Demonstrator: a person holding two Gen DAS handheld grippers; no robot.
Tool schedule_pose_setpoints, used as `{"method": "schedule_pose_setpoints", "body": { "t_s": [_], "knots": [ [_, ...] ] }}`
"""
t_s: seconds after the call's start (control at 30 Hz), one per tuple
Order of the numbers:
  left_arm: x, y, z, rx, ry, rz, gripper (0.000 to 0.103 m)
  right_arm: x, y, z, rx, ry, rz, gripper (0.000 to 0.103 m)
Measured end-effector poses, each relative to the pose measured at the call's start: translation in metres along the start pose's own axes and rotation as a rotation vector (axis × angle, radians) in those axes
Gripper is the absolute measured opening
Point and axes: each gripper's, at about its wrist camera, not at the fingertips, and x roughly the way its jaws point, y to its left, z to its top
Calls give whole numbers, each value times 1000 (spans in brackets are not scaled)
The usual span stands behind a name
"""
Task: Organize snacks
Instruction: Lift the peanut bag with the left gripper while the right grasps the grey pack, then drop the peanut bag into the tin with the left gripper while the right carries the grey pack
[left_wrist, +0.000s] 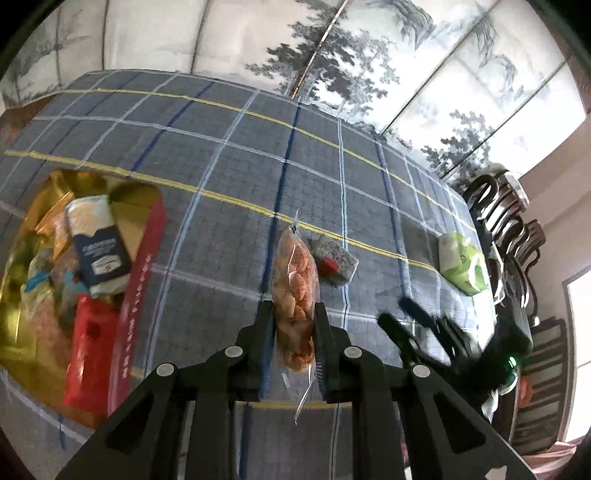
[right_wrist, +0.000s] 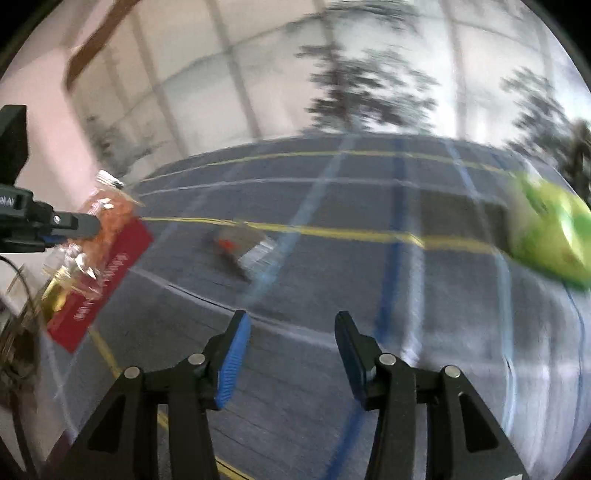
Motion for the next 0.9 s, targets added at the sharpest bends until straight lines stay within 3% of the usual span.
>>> {"method": "schedule_pose_setpoints", "body": {
  "t_s": [0.13, 0.27, 0.4, 0.7, 0.8, 0.9],
  "knots": [
    [-24, 19, -7, -40, -18, -4, 17, 28, 23, 27, -187, 47, -1, 49],
    [-51, 41, -13, -72, -54, 15, 17, 62, 35, 46, -282, 114, 11, 49],
    [-79, 68, -16, -108, -85, 52, 17, 81, 44, 54, -333, 146, -4, 56],
    [-112, 108, -20, -152, -125, 104, 17, 109, 43, 61, -329, 227, -40, 56],
    [-113, 116, -21, -155, -127, 117, 17, 114, 45, 59, -318, 259, -42, 40],
    [-108, 123, -21, -151, -122, 117, 17, 106, 47, 56, -291, 246, -53, 37]
  ]
}}
